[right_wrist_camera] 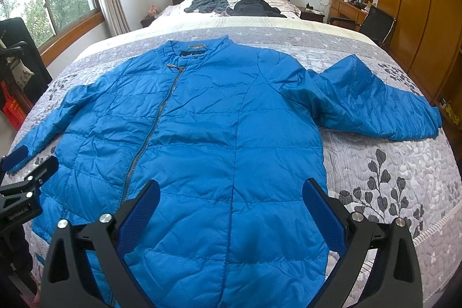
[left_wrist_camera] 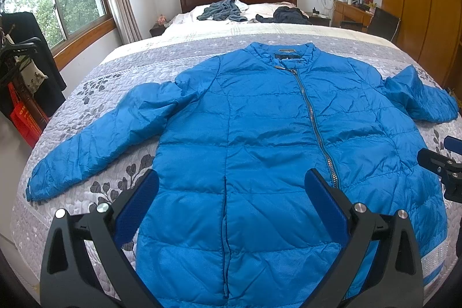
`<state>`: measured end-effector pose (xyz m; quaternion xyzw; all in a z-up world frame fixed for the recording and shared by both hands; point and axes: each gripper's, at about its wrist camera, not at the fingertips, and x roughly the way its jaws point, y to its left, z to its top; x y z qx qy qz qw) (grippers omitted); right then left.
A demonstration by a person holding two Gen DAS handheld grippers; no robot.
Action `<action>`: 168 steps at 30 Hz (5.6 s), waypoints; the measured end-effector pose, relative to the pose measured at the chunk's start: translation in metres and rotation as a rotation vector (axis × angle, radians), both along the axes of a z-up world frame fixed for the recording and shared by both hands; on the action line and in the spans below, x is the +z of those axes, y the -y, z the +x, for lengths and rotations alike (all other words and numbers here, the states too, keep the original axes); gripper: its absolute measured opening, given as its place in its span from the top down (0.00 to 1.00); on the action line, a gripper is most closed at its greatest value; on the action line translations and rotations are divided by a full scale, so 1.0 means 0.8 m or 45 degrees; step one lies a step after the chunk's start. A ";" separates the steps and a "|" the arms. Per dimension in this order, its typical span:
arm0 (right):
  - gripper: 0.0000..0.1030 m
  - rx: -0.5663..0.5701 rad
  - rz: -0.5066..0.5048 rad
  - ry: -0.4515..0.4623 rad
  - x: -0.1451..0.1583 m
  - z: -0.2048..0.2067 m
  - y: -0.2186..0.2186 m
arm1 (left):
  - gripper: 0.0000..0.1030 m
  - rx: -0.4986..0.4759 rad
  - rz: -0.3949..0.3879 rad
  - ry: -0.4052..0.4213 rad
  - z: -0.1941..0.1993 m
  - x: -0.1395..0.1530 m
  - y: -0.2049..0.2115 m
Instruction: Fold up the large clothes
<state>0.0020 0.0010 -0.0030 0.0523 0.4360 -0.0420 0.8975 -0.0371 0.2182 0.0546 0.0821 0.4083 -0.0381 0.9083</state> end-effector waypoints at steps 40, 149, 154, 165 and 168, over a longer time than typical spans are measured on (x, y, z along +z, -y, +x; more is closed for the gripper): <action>0.04 0.004 -0.011 0.004 0.002 0.001 0.002 | 0.03 0.008 0.005 -0.006 0.002 -0.005 0.000; 0.80 0.171 0.093 0.023 0.031 0.205 0.060 | 0.03 -0.037 -0.349 -0.232 0.198 -0.041 0.017; 0.74 -0.086 0.074 0.044 0.029 0.180 0.160 | 0.03 -0.213 -0.371 -0.322 0.229 -0.046 0.121; 0.68 -0.310 0.180 0.111 0.026 0.151 0.281 | 0.09 -0.263 -0.347 -0.502 0.302 -0.111 0.279; 0.68 -0.310 0.187 0.111 0.025 0.150 0.286 | 0.40 -0.287 -0.370 -0.527 0.306 -0.116 0.299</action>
